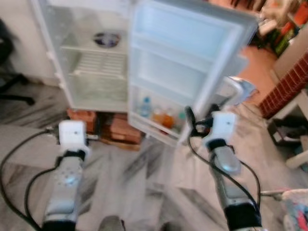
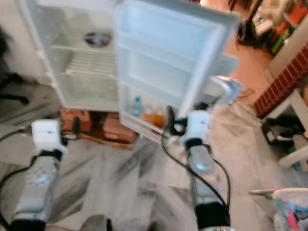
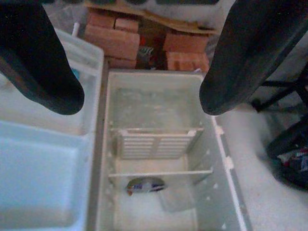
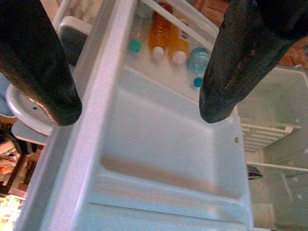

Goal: Restocking fridge

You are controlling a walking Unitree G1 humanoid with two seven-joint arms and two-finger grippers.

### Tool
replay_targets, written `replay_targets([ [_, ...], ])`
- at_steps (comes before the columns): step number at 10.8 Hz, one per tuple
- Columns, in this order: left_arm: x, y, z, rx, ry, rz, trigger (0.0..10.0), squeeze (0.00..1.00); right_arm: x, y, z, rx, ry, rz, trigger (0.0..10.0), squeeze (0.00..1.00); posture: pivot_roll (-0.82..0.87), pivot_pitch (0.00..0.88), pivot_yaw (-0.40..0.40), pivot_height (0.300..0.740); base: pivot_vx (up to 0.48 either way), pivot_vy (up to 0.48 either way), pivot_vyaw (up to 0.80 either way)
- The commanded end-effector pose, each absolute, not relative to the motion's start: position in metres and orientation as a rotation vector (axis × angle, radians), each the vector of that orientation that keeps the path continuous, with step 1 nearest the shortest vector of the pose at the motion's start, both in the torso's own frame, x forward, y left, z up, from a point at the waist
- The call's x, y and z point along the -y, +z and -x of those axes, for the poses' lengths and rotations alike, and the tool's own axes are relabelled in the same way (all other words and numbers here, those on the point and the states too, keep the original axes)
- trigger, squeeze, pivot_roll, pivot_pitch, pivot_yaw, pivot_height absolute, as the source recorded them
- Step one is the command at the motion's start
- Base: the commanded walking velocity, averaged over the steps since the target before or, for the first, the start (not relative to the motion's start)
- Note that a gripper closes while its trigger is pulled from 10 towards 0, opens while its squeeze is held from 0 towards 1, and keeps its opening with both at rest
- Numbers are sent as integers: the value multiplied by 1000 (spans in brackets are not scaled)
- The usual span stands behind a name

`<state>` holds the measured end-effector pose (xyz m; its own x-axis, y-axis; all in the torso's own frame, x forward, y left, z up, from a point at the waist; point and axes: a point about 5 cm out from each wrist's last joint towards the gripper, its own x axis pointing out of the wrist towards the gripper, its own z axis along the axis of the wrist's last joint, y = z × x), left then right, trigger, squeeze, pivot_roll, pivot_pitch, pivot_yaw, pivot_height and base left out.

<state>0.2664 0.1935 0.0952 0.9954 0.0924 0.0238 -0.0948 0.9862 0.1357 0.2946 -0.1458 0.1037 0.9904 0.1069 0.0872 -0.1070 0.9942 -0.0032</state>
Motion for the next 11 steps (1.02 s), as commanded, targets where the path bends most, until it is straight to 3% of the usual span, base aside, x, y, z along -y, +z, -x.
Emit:
replay_targets([
  [1,-186,94,-267,17,66,-128,10000,0,155,103,-292,95,100,12,10000,0,152,45,-67,740,0,-322,456],
  [5,-186,94,-270,17,75,-130,10000,0,149,105,-294,109,125,22,10000,0,158,32,-73,740,0,-232,788],
  [8,-187,95,-268,32,57,-137,10000,0,150,103,-293,104,112,10,10000,0,157,40,-72,740,0,0,0],
  [11,-185,95,-266,36,40,-126,10000,0,153,102,-293,103,97,17,10000,0,155,45,-69,740,313,0,0],
])
